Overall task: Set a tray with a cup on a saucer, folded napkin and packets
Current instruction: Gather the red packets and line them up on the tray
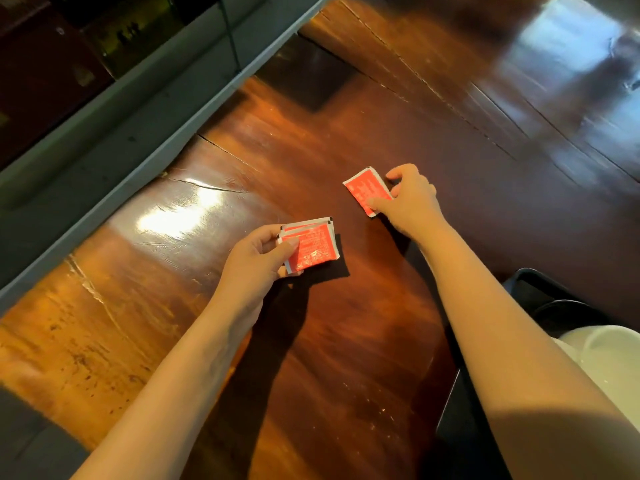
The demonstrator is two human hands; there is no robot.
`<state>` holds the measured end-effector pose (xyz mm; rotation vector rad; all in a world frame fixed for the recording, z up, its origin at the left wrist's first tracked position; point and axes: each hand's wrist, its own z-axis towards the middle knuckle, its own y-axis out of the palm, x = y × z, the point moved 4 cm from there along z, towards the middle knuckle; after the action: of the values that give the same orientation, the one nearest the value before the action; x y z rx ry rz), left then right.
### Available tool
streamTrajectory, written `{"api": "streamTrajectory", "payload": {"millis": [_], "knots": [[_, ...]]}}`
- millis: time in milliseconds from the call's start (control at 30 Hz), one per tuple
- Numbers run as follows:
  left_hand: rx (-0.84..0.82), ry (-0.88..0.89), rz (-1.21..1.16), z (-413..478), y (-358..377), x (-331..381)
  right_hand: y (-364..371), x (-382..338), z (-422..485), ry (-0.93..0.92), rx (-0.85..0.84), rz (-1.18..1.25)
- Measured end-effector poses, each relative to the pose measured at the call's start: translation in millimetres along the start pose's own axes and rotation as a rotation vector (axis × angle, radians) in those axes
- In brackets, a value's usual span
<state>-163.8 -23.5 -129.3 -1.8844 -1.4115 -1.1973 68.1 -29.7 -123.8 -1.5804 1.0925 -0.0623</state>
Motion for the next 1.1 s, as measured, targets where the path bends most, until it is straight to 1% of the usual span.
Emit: {"api": "streamTrajectory", "payload": {"millis": [100, 200, 233, 300, 333, 367, 400, 467, 500, 533, 667, 767, 833, 867, 900, 933, 967, 1000, 1033, 1100], "knots": [[0.008, -0.003, 0.025, -2, 1, 0, 2, 3, -8, 0.018, 0.030, 0.044], [0.014, -0.004, 0.067, -4, 0, -2, -5, 0, -28, -0.051, 0.085, 0.206], [0.009, 0.002, 0.072, -4, 1, -2, -10, -3, -38, -0.093, 0.072, 0.304], [-0.016, 0.018, 0.064, -5, 4, -1, -20, -14, -61, -0.215, -0.034, 0.506], [-0.038, 0.026, 0.057, -6, 7, 1, -23, -20, -73, -0.278, -0.096, 0.547], [-0.065, 0.031, 0.050, -7, 11, 2, -23, -24, -83, -0.327, -0.149, 0.545], [-0.092, 0.032, 0.036, -9, 15, 3, -21, -26, -91, -0.356, -0.185, 0.478], [-0.141, 0.029, -0.015, -12, 24, 4, -16, -26, -102, -0.390, -0.199, 0.262], [-0.166, 0.031, -0.031, -14, 27, 4, -14, -22, -104, -0.382, -0.189, 0.182], [-0.190, 0.035, -0.039, -16, 29, 4, -14, -18, -106, -0.353, -0.170, 0.159], [-0.267, 0.039, -0.101, -24, 41, 2, -15, -5, -117, -0.274, -0.040, 0.276], [-0.205, 0.127, -0.005, -29, 49, 0, -11, 6, -126, -0.228, 0.017, 0.279], [-0.181, 0.221, 0.040, -35, 57, 5, -13, 24, -131, -0.093, 0.014, 0.293], [-0.193, 0.286, 0.064, -40, 63, 10, -13, 33, -136, 0.003, -0.050, 0.409], [-0.216, 0.357, 0.099, -46, 70, 16, -13, 40, -144, 0.095, -0.164, 0.620], [-0.247, 0.429, 0.143, -53, 77, 22, -12, 43, -153, 0.171, -0.294, 0.881], [-0.284, 0.501, 0.196, -60, 85, 27, -14, 45, -162, 0.210, -0.386, 1.126], [-0.323, 0.576, 0.255, -68, 93, 31, -18, 48, -170, 0.213, -0.427, 1.306], [-0.360, 0.648, 0.306, -75, 101, 34, -25, 52, -177, 0.189, -0.431, 1.413], [-0.425, 0.737, 0.347, -87, 114, 36, -43, 61, -188, 0.115, -0.362, 1.484]]}}
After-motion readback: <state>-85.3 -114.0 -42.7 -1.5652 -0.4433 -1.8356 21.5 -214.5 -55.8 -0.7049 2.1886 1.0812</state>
